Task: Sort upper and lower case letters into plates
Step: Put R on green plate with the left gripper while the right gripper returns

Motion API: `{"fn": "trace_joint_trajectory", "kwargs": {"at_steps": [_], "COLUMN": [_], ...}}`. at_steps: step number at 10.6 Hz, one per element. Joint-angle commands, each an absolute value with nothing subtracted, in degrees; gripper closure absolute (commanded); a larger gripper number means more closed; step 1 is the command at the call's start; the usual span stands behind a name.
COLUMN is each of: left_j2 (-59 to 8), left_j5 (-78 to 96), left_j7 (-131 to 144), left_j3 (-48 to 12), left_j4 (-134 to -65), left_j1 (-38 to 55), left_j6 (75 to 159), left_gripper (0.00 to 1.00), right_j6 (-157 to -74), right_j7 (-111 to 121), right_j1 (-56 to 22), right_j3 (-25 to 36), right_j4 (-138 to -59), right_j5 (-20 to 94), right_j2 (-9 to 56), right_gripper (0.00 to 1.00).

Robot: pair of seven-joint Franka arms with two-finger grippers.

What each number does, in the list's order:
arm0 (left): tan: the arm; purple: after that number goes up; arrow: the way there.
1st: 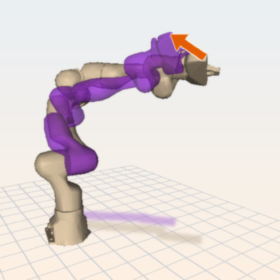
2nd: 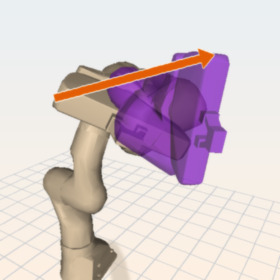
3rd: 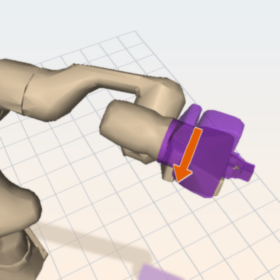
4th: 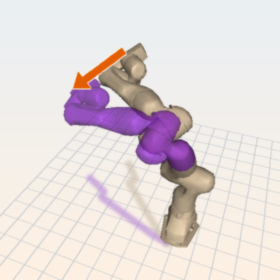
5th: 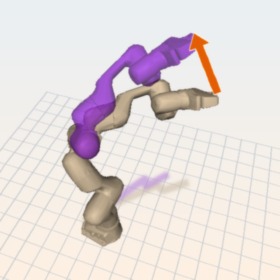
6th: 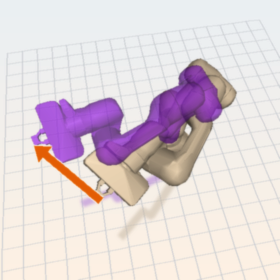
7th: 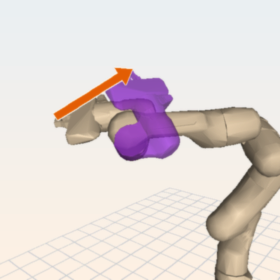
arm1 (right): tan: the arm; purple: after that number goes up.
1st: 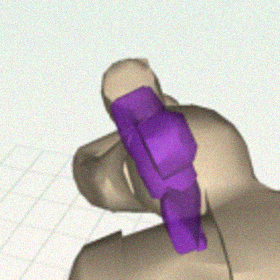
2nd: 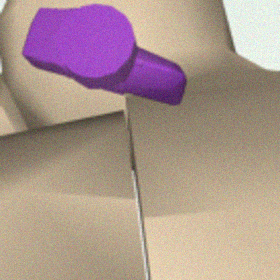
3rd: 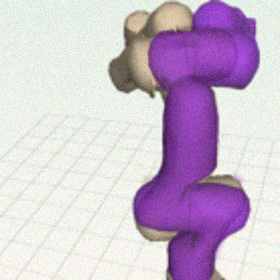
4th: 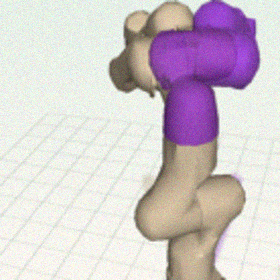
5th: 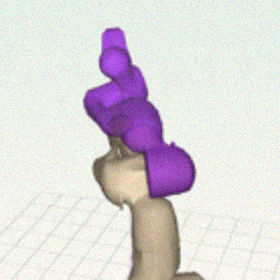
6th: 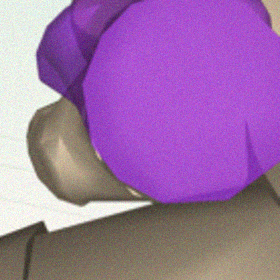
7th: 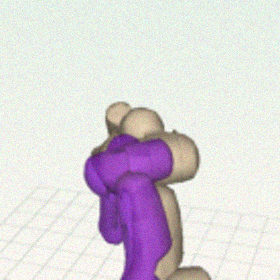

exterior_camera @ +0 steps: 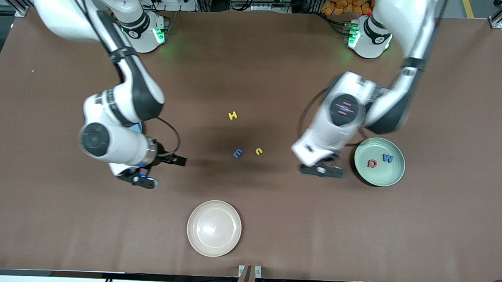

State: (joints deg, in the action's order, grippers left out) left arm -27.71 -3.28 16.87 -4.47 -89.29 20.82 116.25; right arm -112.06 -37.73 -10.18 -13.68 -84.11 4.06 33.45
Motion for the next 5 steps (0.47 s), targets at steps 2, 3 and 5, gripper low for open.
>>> {"fn": "trace_joint_trajectory", "kwargs": {"at_steps": [2,3,5], "left_j2": [-25.83,-26.88,-29.43], "left_j5": [-2.28,-2.37,-2.20], "left_j7": [-2.68,-6.12,-6.68], "left_j3": [-6.32,-6.42,-6.33], "left_j4": [-97.81,-98.87,-100.89], "left_j1": [6.90,4.42,2.99], "left_j6": [115.93,116.01,116.36], "left_gripper": [1.00,1.00,1.00], "right_j6": [-116.35,-118.46,-121.19], "right_j7": [-49.46,-52.44,-56.50], "right_j1": [-16.59,-18.70,-22.13], "right_j3": [-13.62,-13.62,-13.54], "right_j4": [-83.67,-83.67,-83.67], "right_j5": [4.39,4.39,4.22], "right_j2": [35.85,36.73,37.79], "right_gripper": [0.00,0.00,0.00]}}
